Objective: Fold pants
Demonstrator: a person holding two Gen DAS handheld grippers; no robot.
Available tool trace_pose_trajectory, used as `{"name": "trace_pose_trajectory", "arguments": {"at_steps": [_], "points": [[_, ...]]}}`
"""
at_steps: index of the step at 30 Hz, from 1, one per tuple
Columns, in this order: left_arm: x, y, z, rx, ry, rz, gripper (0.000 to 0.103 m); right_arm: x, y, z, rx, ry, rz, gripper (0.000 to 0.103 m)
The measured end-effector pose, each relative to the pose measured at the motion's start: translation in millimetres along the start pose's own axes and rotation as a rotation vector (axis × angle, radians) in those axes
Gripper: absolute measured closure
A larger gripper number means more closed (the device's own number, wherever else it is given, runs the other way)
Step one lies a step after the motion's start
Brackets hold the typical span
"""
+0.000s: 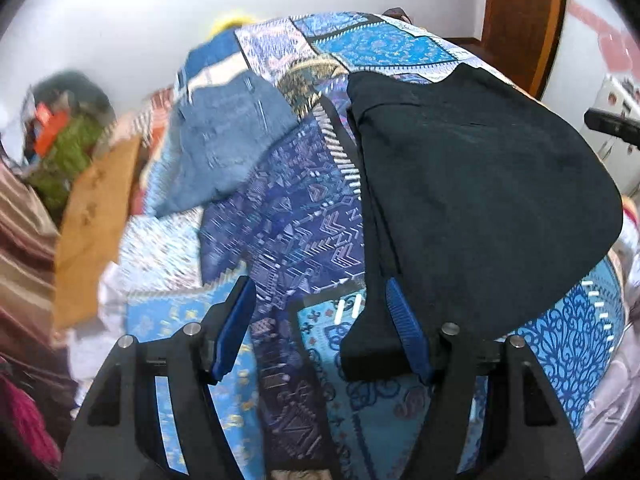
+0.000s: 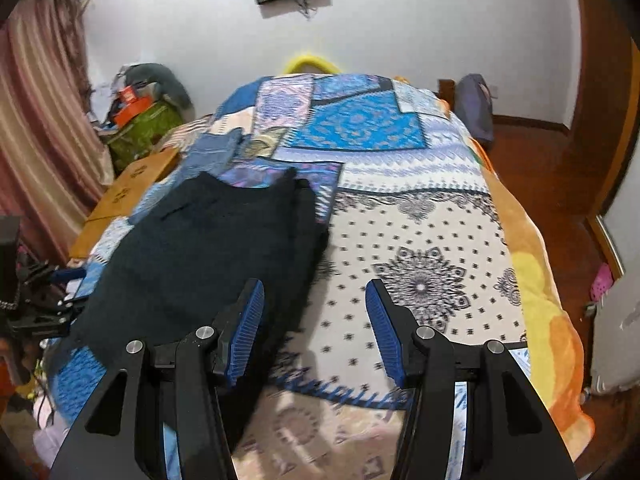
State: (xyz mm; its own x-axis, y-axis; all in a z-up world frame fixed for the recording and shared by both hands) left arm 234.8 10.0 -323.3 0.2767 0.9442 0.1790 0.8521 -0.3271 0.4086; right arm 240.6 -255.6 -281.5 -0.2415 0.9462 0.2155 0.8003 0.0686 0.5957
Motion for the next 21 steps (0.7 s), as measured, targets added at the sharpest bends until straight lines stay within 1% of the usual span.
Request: {"name": "trace_pose_trajectory", "arguments": {"at_steps": [2,3,7,8,9,10,11,12,14,16,18,20,21], "points": [[2,8,-13,-0.032,0.004,-0.009,0.036,12,1,-2,-0.006,0.033,-0.020,0.054],[4,16,-21,-0.056,-0.014,-0.019,0.036,17,1,-3,-0.008,0.047,-0.030,0.054],[-5,48,-39,-0.106,-0.089,-0.019,0.036,45,6,3,-0.011,0.096,-0.085,0.054],[-10,55,-41,-0.114,-0.111,-0.014,0.039,50,7,7,-0.008,0.106,-0.096,0.054],[-17,64,-41,-0.123,-0.146,-0.005,0.052,55,7,12,-0.002,0.112,-0.108,0.054],[-25,70,-40,-0.127,-0.173,0.008,0.061,61,8,18,0.005,0.121,-0.124,0.054],[-34,75,-37,-0.122,-0.197,0.024,0.078,65,7,20,0.008,0.129,-0.137,0.055],[-43,79,-31,-0.108,-0.222,0.040,0.084,70,5,24,0.007,0.137,-0.156,0.059],[-60,85,-20,-0.094,-0.263,0.069,0.084,81,2,31,0.027,0.148,-0.193,0.062],[-69,83,-7,-0.074,-0.251,0.095,0.084,89,-4,40,0.057,0.145,-0.226,0.062],[-76,79,9,-0.033,-0.240,0.113,0.084,90,-12,53,0.099,0.133,-0.248,0.063],[-74,70,25,0.011,-0.259,0.102,0.084,84,-20,59,0.126,0.136,-0.238,0.066],[-71,67,26,0.005,-0.267,0.097,0.084,80,-23,58,0.127,0.135,-0.234,0.067]]}}
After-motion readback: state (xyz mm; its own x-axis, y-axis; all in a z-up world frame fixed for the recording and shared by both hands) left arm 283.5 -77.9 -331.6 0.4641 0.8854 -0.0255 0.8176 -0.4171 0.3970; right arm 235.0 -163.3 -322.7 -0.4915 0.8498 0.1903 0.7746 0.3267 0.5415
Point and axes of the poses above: each gripper's, at about its wrist camera, not at the fingertips, and z roughly the way its jaws point, x to its left, y to its top, the point moved 5 cm from there along z, roughly the way its jaws point, and after that the axes turned 6 degrees about x, right-handed, at the moved point
